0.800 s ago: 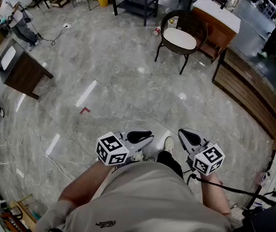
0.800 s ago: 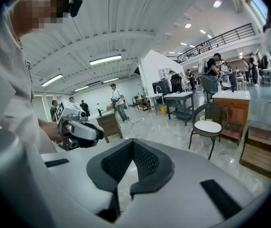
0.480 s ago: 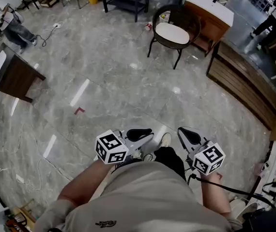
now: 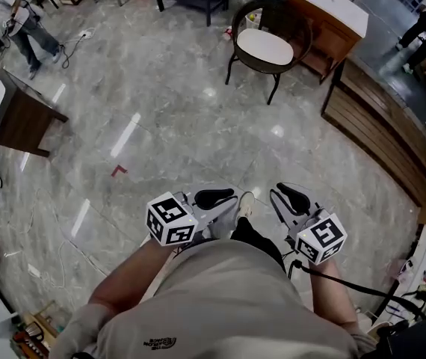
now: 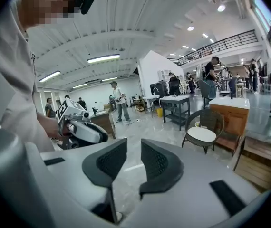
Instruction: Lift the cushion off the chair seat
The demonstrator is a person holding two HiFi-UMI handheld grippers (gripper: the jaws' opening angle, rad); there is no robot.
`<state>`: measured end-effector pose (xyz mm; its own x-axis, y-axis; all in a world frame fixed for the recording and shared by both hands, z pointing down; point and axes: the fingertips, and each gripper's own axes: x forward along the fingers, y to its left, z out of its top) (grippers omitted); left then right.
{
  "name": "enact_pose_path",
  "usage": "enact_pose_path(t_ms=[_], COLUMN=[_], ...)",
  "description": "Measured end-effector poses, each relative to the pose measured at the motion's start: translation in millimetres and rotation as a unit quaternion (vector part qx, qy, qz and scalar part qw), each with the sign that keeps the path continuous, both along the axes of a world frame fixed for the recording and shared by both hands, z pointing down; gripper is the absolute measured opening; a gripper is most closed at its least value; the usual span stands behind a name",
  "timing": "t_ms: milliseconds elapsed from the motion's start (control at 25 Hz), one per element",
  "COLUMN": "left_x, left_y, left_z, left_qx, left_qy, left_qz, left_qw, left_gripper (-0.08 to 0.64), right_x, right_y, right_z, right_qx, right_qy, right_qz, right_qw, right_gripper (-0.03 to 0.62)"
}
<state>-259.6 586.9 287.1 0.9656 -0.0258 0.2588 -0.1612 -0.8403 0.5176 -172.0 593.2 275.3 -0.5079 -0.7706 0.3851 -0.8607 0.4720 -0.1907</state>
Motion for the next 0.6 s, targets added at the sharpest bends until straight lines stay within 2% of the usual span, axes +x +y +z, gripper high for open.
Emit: enact_pose_path(t_ms=[40, 80, 320, 600], left_x=[13.2, 26.6, 104.4, 175.9], left_y=[-9.3, -18.5, -76.1, -108.7], left_z=[0.4, 0.6, -2.0, 9.1], left_qx=[0.001, 0.002, 0.009, -0.002], left_qy=[-0.004, -0.006, -0.014, -0.021], left_qz=[0.002, 0.003, -0.014, 0.012], left_qw=[1.0000, 1.0000, 0.9998, 0.9997], left_gripper=[0.067, 0.067, 0.087, 0.147], right_x=[11.5, 22.6, 87.5, 152.7], right_y=[-12.9, -24.4, -74.8, -127.6], right_z=[-0.2, 0.9, 5.2, 3.0], right_qx=[0.003, 0.003, 0.006, 0.020], right_qy=[0.003, 0.006, 0.004, -0.021], right_qz=[-0.003, -0.006, -0.022, -0.016], right_qw=[1.000, 1.000, 1.000, 0.999], right_gripper=[0.112, 0.126, 0.127, 0.127])
